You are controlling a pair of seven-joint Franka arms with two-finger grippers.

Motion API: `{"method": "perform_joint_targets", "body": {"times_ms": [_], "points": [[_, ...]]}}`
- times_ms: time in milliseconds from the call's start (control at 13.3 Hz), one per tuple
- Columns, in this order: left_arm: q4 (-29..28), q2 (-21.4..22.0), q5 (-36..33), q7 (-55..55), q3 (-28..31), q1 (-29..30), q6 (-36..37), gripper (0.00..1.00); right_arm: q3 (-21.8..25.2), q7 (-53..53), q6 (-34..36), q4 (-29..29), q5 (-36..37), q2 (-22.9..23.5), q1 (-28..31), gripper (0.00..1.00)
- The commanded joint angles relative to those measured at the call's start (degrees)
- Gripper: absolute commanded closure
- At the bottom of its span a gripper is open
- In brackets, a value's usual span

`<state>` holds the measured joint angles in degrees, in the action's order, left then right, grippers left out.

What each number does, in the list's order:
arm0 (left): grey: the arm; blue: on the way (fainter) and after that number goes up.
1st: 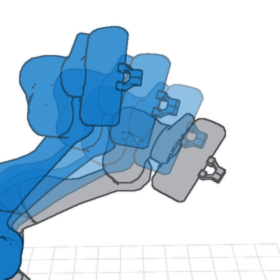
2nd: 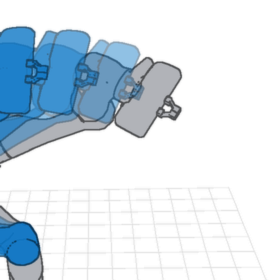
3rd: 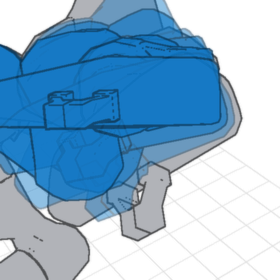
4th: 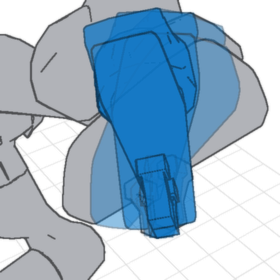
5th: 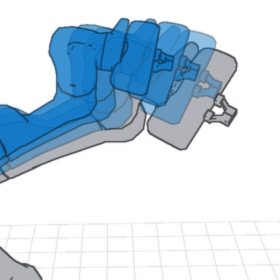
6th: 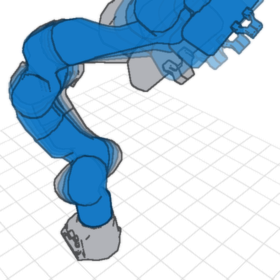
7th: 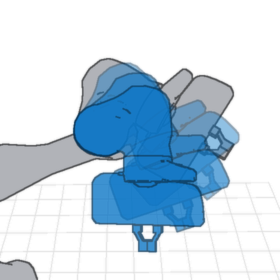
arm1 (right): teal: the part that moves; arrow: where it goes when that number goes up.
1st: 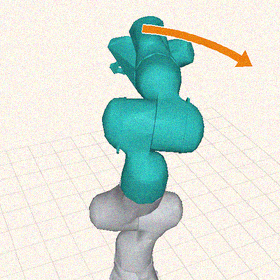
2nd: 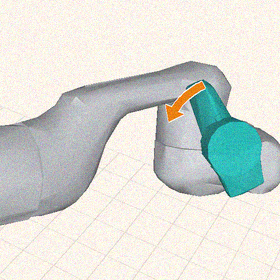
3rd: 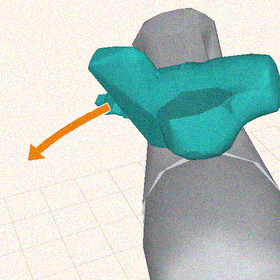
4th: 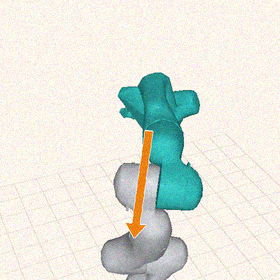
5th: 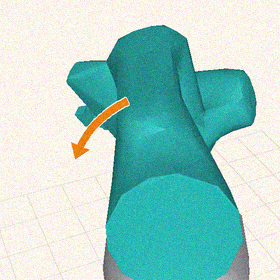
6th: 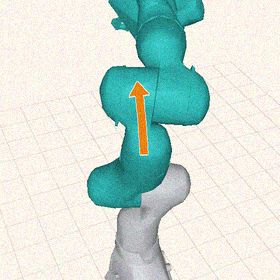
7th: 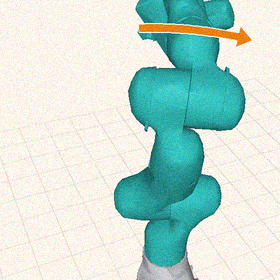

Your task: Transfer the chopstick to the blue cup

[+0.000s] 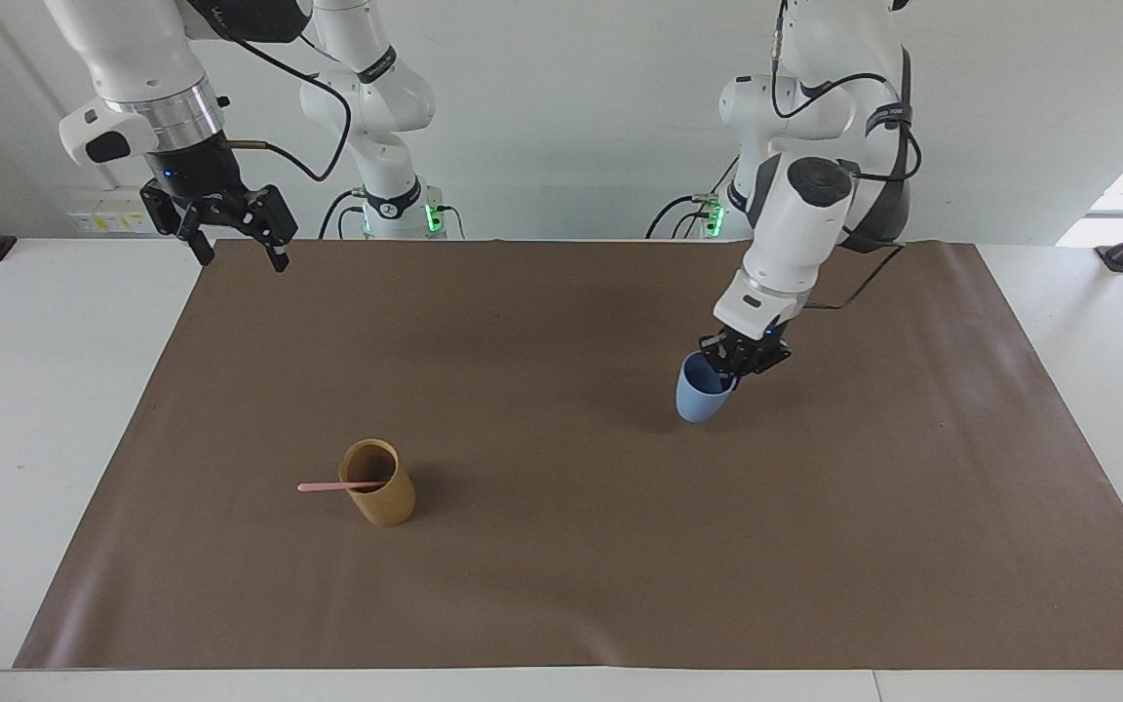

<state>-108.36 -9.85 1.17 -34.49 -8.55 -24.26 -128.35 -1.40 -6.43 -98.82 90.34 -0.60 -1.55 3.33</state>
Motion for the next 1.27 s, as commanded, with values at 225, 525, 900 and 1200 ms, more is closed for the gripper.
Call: {"method": "perform_joint_targets", "body": {"times_ms": [225,525,900,1200], "points": [[10.6,-9.8,-5.7,-7.8,1.1,-6.5,2.0,1.00,-0.4,1.1,-1.5,-1.7,-0.7,2.8,0.4,0.00],[11.1,-12.3,-5.7,-9.6,1.3,-9.6,2.1,1.00,-1.0,1.0,-5.6,-3.6,-0.9,5.2,-0.2,0.00],[9.7,-12.2,-6.3,-11.0,1.2,-9.9,2.1,1.00,-1.1,1.2,-11.4,-5.1,-7.0,9.2,-0.3,0.00],[9.1,-12.5,-6.3,-13.3,1.2,-10.4,1.3,0.96,-1.1,2.1,-19.6,-3.9,-6.3,11.9,-0.6,0.00]]}}
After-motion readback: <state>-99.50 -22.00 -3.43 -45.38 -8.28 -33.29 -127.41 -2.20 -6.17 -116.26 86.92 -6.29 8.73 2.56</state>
